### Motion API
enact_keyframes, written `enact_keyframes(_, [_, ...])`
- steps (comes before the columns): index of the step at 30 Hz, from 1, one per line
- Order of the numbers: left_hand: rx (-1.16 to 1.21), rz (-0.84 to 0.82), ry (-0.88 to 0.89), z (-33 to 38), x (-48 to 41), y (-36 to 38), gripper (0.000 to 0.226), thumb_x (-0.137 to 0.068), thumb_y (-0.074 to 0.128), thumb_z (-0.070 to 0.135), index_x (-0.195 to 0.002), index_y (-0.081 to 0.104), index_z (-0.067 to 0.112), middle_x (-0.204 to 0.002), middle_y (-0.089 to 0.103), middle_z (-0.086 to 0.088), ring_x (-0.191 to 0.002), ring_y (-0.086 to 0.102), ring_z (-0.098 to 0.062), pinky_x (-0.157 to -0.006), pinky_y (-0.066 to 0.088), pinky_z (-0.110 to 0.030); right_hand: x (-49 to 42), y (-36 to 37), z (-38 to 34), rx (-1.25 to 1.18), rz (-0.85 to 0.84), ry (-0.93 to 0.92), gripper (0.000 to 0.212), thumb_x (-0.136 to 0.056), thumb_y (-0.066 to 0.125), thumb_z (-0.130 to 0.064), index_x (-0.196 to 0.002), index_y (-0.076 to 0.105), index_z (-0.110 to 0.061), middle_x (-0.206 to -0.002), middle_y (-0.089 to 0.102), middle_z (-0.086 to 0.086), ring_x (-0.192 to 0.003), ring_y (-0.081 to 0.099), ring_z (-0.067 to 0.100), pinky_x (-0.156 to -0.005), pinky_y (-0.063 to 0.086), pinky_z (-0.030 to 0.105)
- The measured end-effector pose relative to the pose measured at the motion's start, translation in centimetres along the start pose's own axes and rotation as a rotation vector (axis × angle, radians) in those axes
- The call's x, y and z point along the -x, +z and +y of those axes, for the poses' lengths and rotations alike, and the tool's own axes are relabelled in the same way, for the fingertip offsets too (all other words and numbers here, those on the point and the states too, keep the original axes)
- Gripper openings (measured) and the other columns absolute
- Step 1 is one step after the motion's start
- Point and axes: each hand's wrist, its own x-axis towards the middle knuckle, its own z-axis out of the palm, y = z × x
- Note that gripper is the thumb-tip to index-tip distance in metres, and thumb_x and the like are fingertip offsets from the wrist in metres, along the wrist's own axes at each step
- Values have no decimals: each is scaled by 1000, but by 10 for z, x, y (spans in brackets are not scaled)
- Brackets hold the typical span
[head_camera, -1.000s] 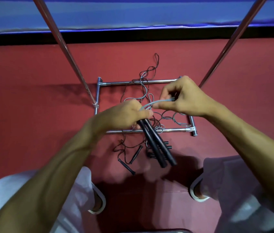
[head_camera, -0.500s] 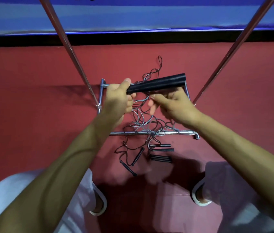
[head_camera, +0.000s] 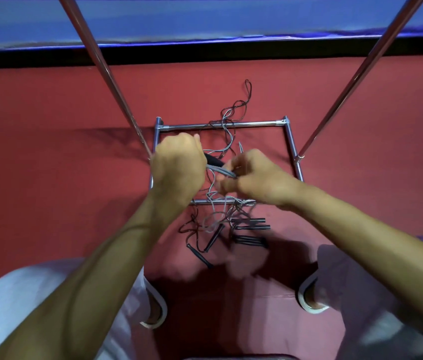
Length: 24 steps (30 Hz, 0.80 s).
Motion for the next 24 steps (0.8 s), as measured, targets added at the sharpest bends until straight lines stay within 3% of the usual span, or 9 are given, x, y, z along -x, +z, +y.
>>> enact_keyframes(2, [-116, -198, 33, 8, 5, -8, 27, -88, 75, 21, -70, 67, 3, -67, 64, -18, -59, 66, -38, -48, 49, -34, 0, -8, 10, 515, 215, -219, 6, -82, 67, -21, -84, 70, -15, -81, 74, 9, -74, 67, 30, -68, 54, 36])
enact_keyframes(4, [-82, -433, 41, 17, 6, -9, 30, -103, 55, 27, -93, 70, 3, -92, 68, -18, -86, 65, -40, -67, 47, -40, 2, -18, 12, 720, 222, -380, 11, -78, 64, -27, -83, 70, -19, -80, 73, 4, -79, 67, 36, -68, 55, 43])
enact_keyframes(7, [49, -711, 203, 19, 7, -6, 44, -108, 44, 32, -72, 55, 10, -70, 51, -6, -73, 49, -31, -67, 32, -34, 1, -42, 15, 717, 83, -490, 6, -85, 78, -28, -87, 78, -22, -75, 73, -2, -70, 67, 25, -65, 54, 39])
enact_keyframes(10, [315, -947, 241, 18, 6, -8, 53, -108, 45, 33, -60, 46, 10, -56, 43, -1, -52, 40, -16, -61, 31, -29, 2, -62, 18, 414, -133, -357, 13, -90, 78, -28, -83, 77, -17, -63, 66, 1, -57, 56, 13, -58, 46, 30])
enact_keyframes(13, [702, -1017, 141, 16, -3, -20, 55, -106, 52, 35, -59, 50, 6, -51, 38, -2, -42, 28, -12, -45, 25, -28, 8, -69, 18, 58, -290, -219, 27, -96, 65, -27, -82, 67, -3, -60, 47, 9, -57, 39, 20, -53, 36, 34])
enact_keyframes(16, [944, -1023, 35, 10, -14, -28, 54, -100, 49, 43, -68, 55, 0, -57, 36, -11, -40, 24, -14, -40, 22, -20, 15, -65, 8, -188, -333, -149, 29, -101, 51, -24, -93, 59, 3, -66, 52, 4, -55, 47, 13, -51, 40, 20])
enact_keyframes(18, [938, -966, 49, 8, -16, -31, 59, -98, 47, 46, -67, 53, -4, -58, 38, -13, -41, 26, -16, -41, 22, -21, 18, -59, 2, -403, -382, -30, 29, -102, 46, -24, -102, 60, 1, -85, 70, 16, -66, 66, 19, -56, 53, 24])
enact_keyframes(20, [866, -898, 82, 7, -13, -32, 59, -99, 45, 47, -62, 55, 2, -51, 40, -5, -40, 28, -12, -43, 23, -24, 20, -51, -1, -523, -409, 68, 30, -104, 42, -26, -104, 63, -4, -98, 72, 30, -65, 71, 33, -54, 56, 33])
enact_keyframes(24, [791, -799, 53, 9, -2, -27, 49, -101, 44, 40, -60, 47, 13, -49, 36, 9, -45, 28, -9, -51, 25, -31, 12, -34, 1, -439, -169, 39, 31, -109, 40, -22, -95, 61, -4, -70, 68, 25, -37, 52, 25, -39, 40, 25])
